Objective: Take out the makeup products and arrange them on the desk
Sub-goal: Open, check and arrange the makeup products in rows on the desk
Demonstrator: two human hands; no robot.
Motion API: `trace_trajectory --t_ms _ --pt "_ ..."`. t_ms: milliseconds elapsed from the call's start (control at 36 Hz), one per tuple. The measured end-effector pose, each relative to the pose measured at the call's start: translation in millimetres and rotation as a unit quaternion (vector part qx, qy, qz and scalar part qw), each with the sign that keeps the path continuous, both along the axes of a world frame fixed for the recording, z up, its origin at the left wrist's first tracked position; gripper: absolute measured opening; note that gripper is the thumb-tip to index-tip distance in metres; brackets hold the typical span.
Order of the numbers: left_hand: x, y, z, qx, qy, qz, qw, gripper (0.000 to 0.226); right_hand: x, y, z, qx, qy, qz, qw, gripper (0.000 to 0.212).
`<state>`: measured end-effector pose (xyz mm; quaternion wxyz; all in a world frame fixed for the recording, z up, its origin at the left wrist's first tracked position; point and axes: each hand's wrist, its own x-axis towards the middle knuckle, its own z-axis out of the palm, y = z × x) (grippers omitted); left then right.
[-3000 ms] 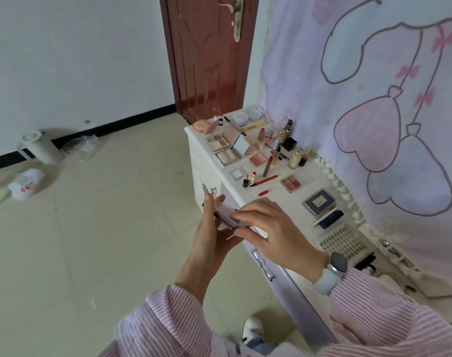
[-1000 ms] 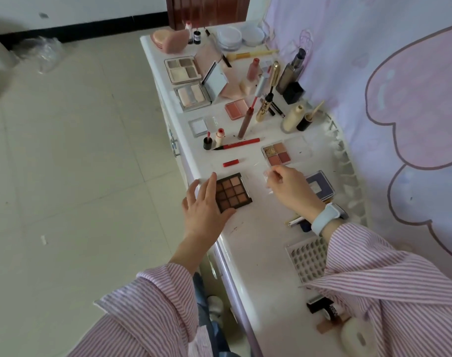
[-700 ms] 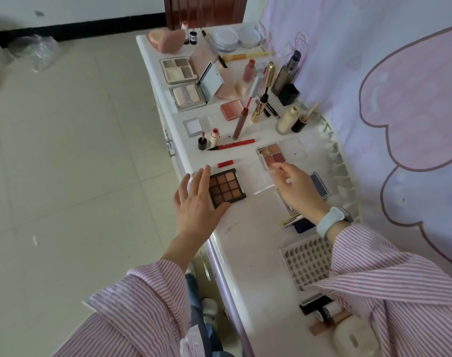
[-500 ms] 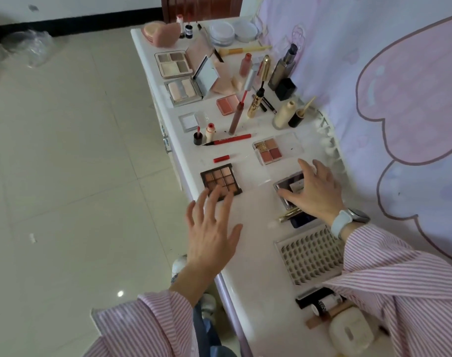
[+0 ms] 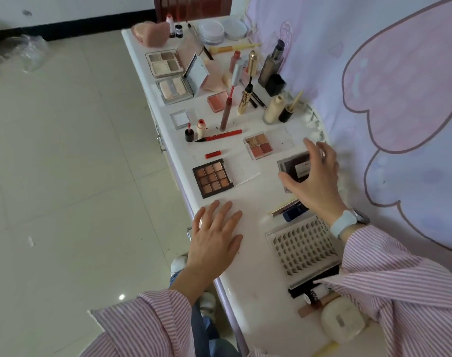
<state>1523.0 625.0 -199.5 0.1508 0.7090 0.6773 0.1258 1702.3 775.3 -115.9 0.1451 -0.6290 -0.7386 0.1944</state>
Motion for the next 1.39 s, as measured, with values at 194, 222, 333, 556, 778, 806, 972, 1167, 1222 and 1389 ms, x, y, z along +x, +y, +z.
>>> trace_trajectory --t_ms 194,222,333,556,778,806,972,1167,1222,1389 --pt "-2.6 15.6 54.7 -0.108 -0.472 0.204 0.851 0.019 -9.2 -53.3 21.0 0.058 0.199 0.133 0.969 0.092" --pt "-5.8 17.9 62.0 -0.174 -0.555 0.213 0.785 0.023 -12.5 -61.0 19.1 0.058 0.197 0.161 0.965 0.092" --pt "-20.0 19.5 71.4 -0.338 -0.693 0.146 0.62 0.058 -27.0 -84.1 8.0 0.046 0.194 0.231 0.952 0.097" --pt "-29.0 6.2 72.9 -0.358 -0.705 0.124 0.599 0.057 -42.1 -101.7 -6.8 -0.014 0.159 0.305 0.939 0.097" --pt "-45.8 -0.9 74.5 -0.31 -0.641 0.168 0.681 0.057 -38.1 -85.4 -1.9 0.053 0.058 0.328 0.941 0.044" --pt "-46.9 -1.1 75.4 -0.306 -0.65 0.17 0.674 0.057 -39.4 -84.0 -0.5 0.073 0.043 0.329 0.941 0.042" --pt "-49.0 -1.6 77.4 -0.234 -0.763 0.268 0.54 0.07 -44.8 -89.6 4.7 0.124 0.052 0.321 0.938 0.026" --pt "-30.4 1.5 81.1 -0.151 -0.761 0.26 0.575 0.068 -51.5 -103.3 7.9 0.072 0.062 0.3 0.949 0.03" --pt "-28.4 2.5 81.5 -0.134 -0.749 0.265 0.593 0.06 -53.5 -104.1 12.1 0.028 0.077 0.292 0.953 0.035" --pt "-25.0 2.4 84.1 -0.126 -0.703 0.251 0.654 0.058 -52.7 -94.0 17.4 -0.051 0.075 0.274 0.957 0.03"
